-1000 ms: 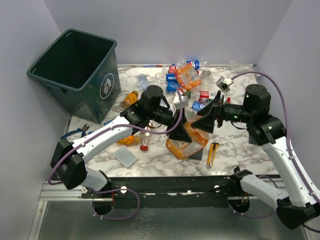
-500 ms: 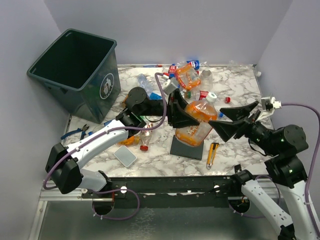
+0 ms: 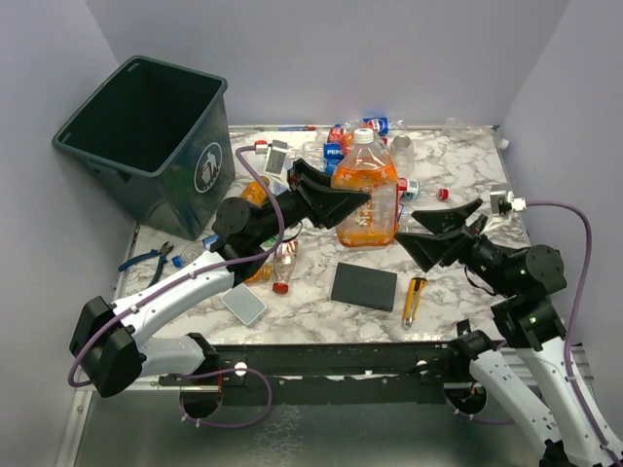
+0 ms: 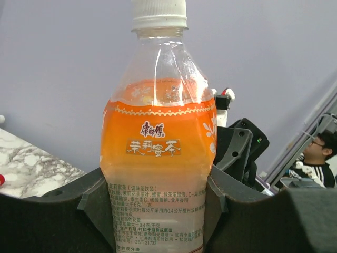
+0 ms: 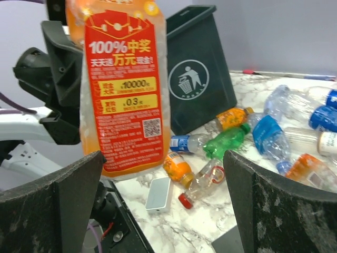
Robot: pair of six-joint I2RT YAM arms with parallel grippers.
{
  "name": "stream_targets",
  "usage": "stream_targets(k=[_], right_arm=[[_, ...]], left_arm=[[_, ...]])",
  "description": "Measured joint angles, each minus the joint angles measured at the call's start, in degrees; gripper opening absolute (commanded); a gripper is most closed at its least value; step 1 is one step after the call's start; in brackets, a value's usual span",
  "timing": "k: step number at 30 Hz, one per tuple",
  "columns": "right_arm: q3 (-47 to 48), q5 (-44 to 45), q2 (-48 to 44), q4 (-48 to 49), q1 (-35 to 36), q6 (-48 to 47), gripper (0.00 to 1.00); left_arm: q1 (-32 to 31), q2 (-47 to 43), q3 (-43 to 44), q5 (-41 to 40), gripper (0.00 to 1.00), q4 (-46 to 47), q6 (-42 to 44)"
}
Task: Put the plastic bottles in the bin
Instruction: Pick up the plastic bottle at the center of the board.
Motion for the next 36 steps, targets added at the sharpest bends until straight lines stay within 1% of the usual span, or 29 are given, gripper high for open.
stream_targets(k=[6,11,13,16,18,19,20,22,25,28,29,30,32,33,34,36], right_arm=[[-0.76,-4.76,5.27,9.84,-0.02,3.28,1.00],[-0.79,-8.87,9.35,16.85,-0.02,6.05,1.00],[-0.68,-11.30,11.67,18.27,0.02,6.97,0.98],[-0.09,-14.84,15.15,20.02,0.11,8.81,0.89],[-0.07,-16.35,16.20,21.29,0.13,9.97,0.79],[-0.07,-17.29,16.68,22.23,0.13,10.88,0.72],[-0.09,-18.05,16.98,23.23,0.13,11.61,0.66],[-0.26,-18.82,17.79,25.24,0.15,13.05,0.56],[-1.11,-19.85,19.58,30.56,0.02,16.04,0.47],[-2.36,-20.26,20.74,34.32,-0.07,18.05,0.45],[-2.75,-20.33,20.94,35.60,-0.09,18.67,0.44],[-3.13,-20.35,21.11,36.81,-0.09,19.26,0.42],[-3.67,-20.35,21.27,38.60,-0.09,20.09,0.39],[-3.82,-20.37,21.31,39.10,-0.09,20.35,0.38],[-3.91,-20.55,21.35,39.67,0.00,21.07,0.37],[-3.89,-21.07,20.94,39.36,0.11,21.18,0.36]], left_arm=[[0.22,0.00,-0.85,-3.65,0.00,1.57,-1.75],[0.33,0.00,-0.85,-4.90,0.00,2.56,-2.23],[0.15,0.00,-0.85,-5.31,0.00,2.62,-2.19],[0.15,0.02,-0.85,-5.92,0.00,2.45,-1.70],[0.28,0.02,-0.85,-6.01,0.00,2.40,-1.49],[0.28,0.04,-0.85,-6.01,0.01,2.43,-1.49],[0.28,0.07,-0.85,-6.01,0.05,2.43,-1.51],[0.24,0.11,-0.83,-5.99,0.10,2.78,-1.81],[0.26,0.26,-0.85,-6.36,0.20,3.37,-1.99],[0.52,0.66,-0.85,-6.43,0.22,3.56,-2.23],[0.59,0.68,-0.85,-6.45,0.30,3.56,-2.23],[0.66,0.70,-0.85,-6.43,0.43,3.63,-2.21],[0.63,0.70,-0.85,-6.40,0.82,3.78,-2.16],[0.63,0.70,-0.85,-6.36,0.96,3.87,-2.12],[0.57,0.68,-0.85,-6.25,0.99,4.09,-2.19],[0.31,0.63,-1.07,-5.99,0.99,4.35,-2.47]])
